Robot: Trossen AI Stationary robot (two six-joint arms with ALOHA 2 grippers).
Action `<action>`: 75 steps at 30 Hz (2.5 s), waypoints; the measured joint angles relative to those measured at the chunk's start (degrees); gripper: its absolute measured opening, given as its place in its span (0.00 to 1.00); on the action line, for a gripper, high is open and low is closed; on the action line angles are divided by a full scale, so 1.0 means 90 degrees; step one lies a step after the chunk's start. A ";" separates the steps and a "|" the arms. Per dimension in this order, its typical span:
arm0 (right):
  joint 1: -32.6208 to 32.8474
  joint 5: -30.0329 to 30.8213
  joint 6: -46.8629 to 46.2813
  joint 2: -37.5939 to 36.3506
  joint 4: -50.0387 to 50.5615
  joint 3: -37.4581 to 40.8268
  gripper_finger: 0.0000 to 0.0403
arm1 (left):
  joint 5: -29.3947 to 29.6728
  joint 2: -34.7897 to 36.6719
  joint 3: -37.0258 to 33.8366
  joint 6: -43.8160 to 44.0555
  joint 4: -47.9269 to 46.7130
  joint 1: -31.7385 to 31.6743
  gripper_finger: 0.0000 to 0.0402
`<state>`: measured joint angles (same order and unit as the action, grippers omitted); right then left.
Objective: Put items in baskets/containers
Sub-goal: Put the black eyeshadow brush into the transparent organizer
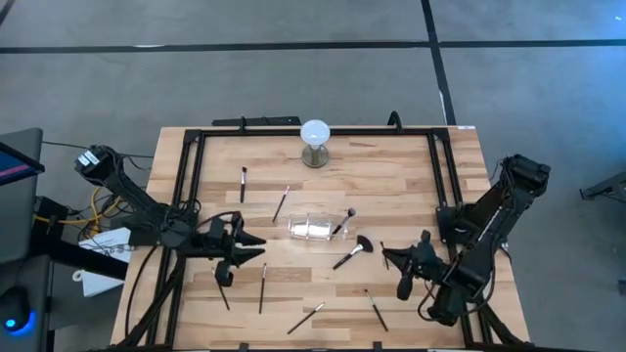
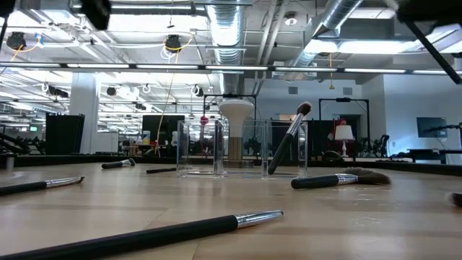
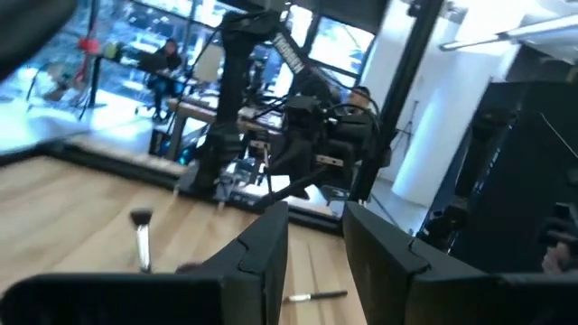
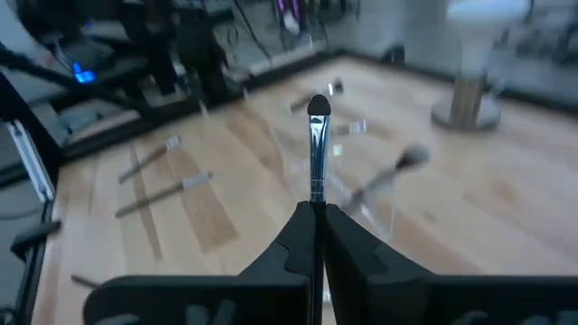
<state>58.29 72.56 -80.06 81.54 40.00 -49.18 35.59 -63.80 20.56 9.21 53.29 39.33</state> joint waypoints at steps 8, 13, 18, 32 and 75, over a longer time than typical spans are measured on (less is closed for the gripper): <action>0.0026 0.0464 0.1127 -0.0185 -0.0260 -0.0005 0.00 | -0.1307 -0.1412 0.0920 -0.0492 -0.0019 -0.0818 0.36; -0.0199 -0.0164 0.2502 -0.0350 -0.0934 -0.0006 0.00 | -0.1313 -0.1600 0.1178 -0.0462 0.0010 -0.1115 0.48; -0.0874 -0.1278 0.4319 -0.0364 -0.2104 -0.0006 0.00 | -0.1317 -0.1577 0.1177 -0.0426 -0.0014 -0.1070 0.55; -0.2022 -0.3643 0.9729 -0.0192 -0.7707 0.0195 0.00 | -0.1485 -0.2262 0.1376 -0.0918 0.0569 -0.1001 0.56; -0.4050 -0.6383 1.0716 -0.0192 -0.9400 0.1080 0.01 | -0.3585 -0.3399 0.2722 -0.1742 0.0543 -0.2895 0.56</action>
<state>21.84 15.11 16.38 79.81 -44.60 -39.46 3.32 -94.39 45.06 -6.46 58.18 13.28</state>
